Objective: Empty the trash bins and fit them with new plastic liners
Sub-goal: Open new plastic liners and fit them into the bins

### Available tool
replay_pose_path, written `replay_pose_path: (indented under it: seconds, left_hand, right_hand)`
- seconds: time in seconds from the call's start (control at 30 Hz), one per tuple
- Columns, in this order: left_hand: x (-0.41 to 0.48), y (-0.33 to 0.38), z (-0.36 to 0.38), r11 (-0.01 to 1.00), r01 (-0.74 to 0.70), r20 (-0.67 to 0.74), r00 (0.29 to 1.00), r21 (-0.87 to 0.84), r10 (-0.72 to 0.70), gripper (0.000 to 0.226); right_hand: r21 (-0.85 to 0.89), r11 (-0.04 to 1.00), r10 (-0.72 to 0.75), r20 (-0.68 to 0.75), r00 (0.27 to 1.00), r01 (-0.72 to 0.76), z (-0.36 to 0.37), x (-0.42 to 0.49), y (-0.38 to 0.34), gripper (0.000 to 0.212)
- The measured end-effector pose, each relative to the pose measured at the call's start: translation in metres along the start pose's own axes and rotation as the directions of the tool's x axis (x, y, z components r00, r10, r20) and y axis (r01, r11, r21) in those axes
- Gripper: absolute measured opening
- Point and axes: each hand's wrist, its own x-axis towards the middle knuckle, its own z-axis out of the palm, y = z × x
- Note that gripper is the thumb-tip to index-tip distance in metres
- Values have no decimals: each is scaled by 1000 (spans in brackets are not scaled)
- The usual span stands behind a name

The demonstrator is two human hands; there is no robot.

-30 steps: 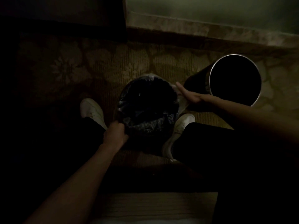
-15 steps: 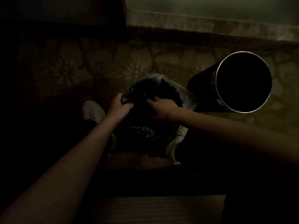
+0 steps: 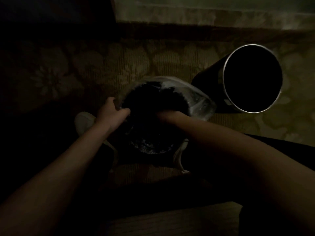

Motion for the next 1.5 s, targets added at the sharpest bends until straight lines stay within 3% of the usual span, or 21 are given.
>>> replay_pose_path:
  seconds: [0.07, 0.17, 0.3, 0.43, 0.57, 0.67, 0.8, 0.9, 0.97, 1.13, 1.33, 1.5]
  left_hand:
    - [-21, 14, 5, 996, -30, -116, 992, 85, 40, 66]
    - [-56, 46, 17, 969, -118, -190, 969, 218, 160, 63]
    - [-86, 97, 41, 950, -216, -125, 961, 225, 248, 44]
    - [-104, 145, 83, 955, -251, 0, 967, 158, 255, 44]
    - [-105, 179, 130, 962, -246, 66, 968, 114, 240, 52]
    - [-97, 193, 163, 989, -145, 133, 981, -1, 144, 52]
    - [-83, 202, 199, 997, -47, 181, 982, -60, 58, 54]
    - [-66, 209, 221, 998, 6, 198, 980, -69, 8, 60]
    - [-54, 211, 234, 998, 25, 203, 979, -64, -11, 57]
    - [-23, 207, 257, 1000, 14, 165, 986, -18, -10, 39]
    - [-11, 207, 267, 999, 7, 184, 983, -44, 1, 35]
    - [-24, 222, 267, 997, -50, 197, 978, -66, 62, 35]
  right_hand:
    - [115, 993, 14, 40, 999, -19, -17, -17, -4, 42]
    - [159, 985, -67, -1, 998, 67, -51, -53, -7, 45]
    - [328, 917, -179, -168, 970, 226, -99, -115, 8, 34]
    - [539, 802, -87, -321, 943, 258, -120, -179, 71, 38]
    - [801, 563, 147, -338, 930, 202, -103, -211, 167, 31]
    - [930, 361, 288, -183, 940, 71, -60, -206, 229, 37]
    - [995, 99, 214, -20, 977, -2, -9, -186, 257, 40]
    - [986, -152, 181, -41, 983, 69, 2, -175, 250, 38]
    - [959, -251, 212, -80, 974, 133, 3, -165, 244, 43]
    - [938, -310, 322, -49, 946, 154, 2, -141, 237, 41]
    - [899, -383, 426, -34, 904, 215, -2, -127, 241, 37]
    - [892, -369, 491, -52, 870, 262, -17, -147, 244, 34]
